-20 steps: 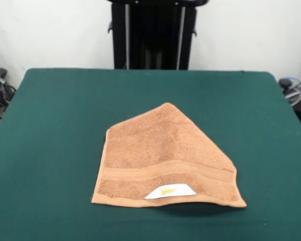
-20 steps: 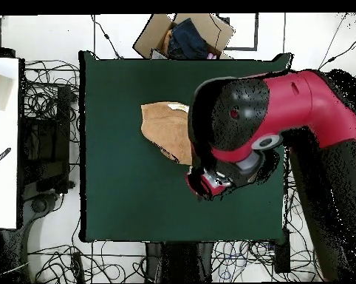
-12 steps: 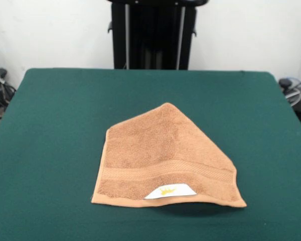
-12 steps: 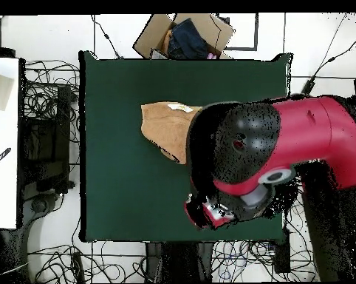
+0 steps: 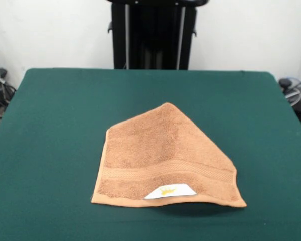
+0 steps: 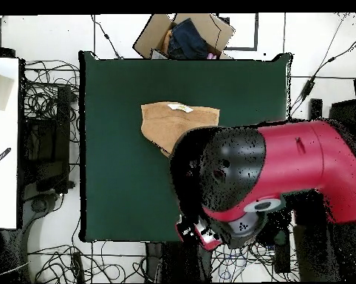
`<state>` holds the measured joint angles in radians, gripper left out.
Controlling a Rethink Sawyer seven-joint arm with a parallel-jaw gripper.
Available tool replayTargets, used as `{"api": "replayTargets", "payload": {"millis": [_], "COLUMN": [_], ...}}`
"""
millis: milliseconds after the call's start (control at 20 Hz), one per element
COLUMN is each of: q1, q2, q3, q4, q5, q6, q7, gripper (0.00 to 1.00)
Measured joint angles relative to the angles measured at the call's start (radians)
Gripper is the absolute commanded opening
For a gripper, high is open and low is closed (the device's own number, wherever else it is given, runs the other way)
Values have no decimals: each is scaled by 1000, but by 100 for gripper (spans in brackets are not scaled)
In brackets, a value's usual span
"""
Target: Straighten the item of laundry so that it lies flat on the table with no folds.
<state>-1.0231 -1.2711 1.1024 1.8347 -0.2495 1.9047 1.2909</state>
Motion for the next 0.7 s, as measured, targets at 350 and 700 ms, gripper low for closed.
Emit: {"api": "replayTargets", "payload": {"millis": [350, 700], "q1": [73, 158], "q2": [-34, -89], "q3": [-42, -117], "q4": [98, 270], "q5": [81, 160], "q6": [-150, -420], "q7": [0, 0], "gripper": [100, 100]}}
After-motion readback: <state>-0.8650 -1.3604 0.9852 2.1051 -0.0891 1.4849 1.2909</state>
